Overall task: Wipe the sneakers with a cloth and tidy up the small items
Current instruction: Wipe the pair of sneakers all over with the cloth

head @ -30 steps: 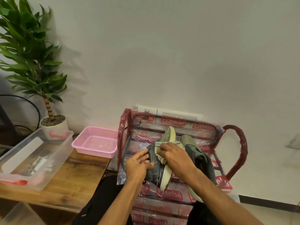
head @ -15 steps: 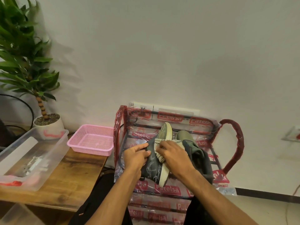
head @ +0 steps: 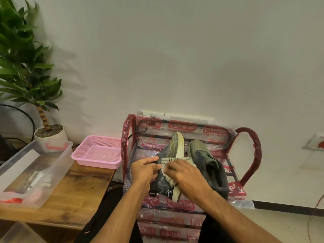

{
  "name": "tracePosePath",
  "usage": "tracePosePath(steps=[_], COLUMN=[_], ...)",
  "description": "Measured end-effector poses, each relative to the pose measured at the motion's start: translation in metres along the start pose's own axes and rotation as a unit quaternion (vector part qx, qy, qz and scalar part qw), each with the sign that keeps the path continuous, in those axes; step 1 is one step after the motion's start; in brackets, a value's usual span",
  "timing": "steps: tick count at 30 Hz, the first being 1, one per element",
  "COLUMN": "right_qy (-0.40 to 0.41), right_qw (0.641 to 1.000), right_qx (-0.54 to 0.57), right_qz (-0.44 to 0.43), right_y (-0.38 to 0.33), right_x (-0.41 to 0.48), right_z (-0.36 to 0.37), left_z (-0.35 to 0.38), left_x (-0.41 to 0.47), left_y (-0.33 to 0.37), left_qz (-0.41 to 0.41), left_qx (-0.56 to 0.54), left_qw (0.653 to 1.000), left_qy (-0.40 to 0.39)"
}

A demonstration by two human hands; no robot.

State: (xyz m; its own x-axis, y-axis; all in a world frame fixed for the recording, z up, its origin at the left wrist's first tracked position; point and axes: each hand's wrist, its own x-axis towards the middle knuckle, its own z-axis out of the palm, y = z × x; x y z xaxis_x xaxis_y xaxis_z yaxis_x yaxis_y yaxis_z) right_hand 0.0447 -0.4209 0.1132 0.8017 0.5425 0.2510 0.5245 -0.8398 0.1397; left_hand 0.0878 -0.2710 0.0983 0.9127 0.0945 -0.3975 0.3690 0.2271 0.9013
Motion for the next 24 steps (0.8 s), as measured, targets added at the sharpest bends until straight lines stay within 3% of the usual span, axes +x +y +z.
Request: tracePosePath(steps=[4,9,14,19,24], right_qy=[-0.001,-0.004,-0.006,0.005,-0.02], right_qw=[0.998,1.0,0.997,1.0,0.998], right_qx=[-0.029,0.001,-0.022,0.004,-0.037], right_qz=[0.053,-0.015,0.068,-0.015,0.047], right_y=[0.007,-0.008,0.002,-0.015,0.002], right_x=[0.015,0.001,0.018,0.004,0.023], right_z=[0.003,0.002,0.008,0.006,0.007], left_z=[0.006,0.004,0.01,0.007,0.01], left_x=[-0.003,0.001,-0.003,0.002,-0.002], left_y=[0.001,-0.003,-0.002,-0.005,-0.002], left_qz=[0.0,-0.001,-0.002,0.001,0.003], left_qx=[-0.014,-0.029,-0.039,-0.043,-0.045], left_qw=[1.0,0.999,0.999,0.998,0.998], left_qy=[0.004,0.032,0.029,0.053,0.054])
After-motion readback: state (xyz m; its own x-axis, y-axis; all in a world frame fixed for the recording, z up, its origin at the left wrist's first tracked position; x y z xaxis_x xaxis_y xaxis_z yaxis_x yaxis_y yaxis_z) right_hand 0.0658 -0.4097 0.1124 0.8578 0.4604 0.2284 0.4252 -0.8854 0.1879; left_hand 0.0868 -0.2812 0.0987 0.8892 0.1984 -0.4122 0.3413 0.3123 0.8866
